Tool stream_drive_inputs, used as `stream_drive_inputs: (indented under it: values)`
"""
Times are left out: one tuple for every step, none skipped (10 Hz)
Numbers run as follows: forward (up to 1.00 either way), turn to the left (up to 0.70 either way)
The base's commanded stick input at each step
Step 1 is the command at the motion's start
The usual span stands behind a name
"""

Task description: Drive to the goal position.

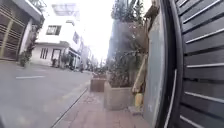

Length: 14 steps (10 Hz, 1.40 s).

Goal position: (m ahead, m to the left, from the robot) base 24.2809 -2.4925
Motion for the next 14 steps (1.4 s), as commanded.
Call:
stream_drive_inputs:
  values:
    - [0.00,0.70]
    - [0.00,0.70]
    - [0.00,0.70]
    - [0.00,0.70]
    - [0.00,0.70]
    - [0.00,0.70]
    - [0.00,0.70]
    - [0.00,0.70]
    - [0.00,0.70]
    - [0.00,0.70]
    - [0.00,0.74]
    - [0.00,0.81]
    - [0.00,0.90]
    - [0.00,1.00]
